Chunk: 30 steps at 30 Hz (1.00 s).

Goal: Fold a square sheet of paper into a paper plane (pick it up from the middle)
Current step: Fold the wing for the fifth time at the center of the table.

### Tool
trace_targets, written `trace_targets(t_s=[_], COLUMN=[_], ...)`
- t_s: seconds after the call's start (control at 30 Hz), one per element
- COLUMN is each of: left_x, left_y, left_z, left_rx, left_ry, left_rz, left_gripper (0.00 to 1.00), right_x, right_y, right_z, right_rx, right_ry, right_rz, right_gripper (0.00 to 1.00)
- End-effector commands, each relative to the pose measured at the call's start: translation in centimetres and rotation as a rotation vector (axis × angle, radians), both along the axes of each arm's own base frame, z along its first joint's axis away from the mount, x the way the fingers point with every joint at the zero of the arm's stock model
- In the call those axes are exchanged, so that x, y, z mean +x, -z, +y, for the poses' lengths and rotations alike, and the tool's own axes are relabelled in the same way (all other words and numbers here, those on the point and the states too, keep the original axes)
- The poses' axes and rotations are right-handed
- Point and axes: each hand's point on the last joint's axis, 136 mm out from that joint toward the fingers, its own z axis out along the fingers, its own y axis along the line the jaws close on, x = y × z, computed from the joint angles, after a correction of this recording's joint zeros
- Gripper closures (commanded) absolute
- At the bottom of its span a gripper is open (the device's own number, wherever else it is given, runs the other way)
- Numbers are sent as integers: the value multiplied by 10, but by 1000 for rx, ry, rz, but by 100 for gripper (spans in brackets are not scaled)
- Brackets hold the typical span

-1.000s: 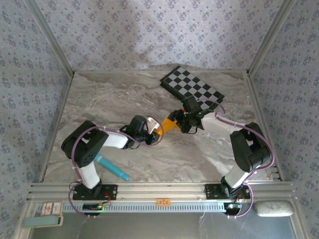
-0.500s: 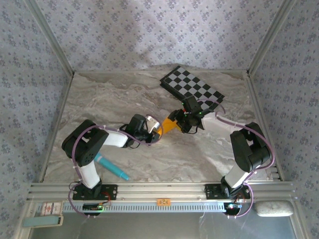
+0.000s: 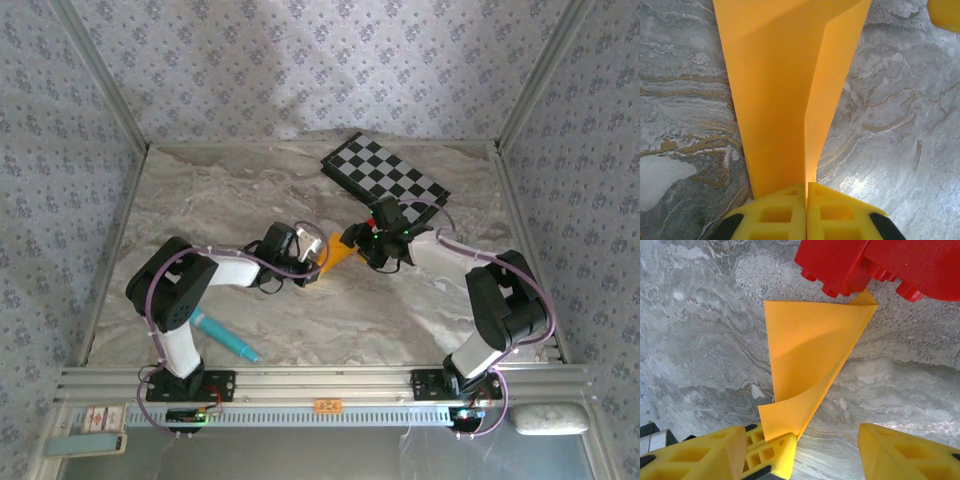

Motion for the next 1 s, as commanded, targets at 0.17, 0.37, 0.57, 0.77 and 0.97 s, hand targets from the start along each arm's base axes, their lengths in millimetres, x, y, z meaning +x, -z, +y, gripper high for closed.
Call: trace_targets(t_s=[0.17,0.37,0.57,0.77,0.97], left_x=[-18,-18,-18,-20,-21], left_y=[23,28,32,38,40], left_z=[9,11,13,16,17], left_rx=[22,20,29,38,38], left_ry=[-58,-114,-157,-186,-195], left_rz=[216,281,336,377,391], left_gripper=[94,95,94,95,94], right_x=[0,0,1,3,3], right_y=[-1,2,9,21,30], right_z=[12,33,53,64,72], right_rx=[41,92,119,133,148], right_ry=[-113,-187,-247,-276,-299], right_rz=[-136,-199,-215,-203,-183], right_gripper=[43,59,74,79,81])
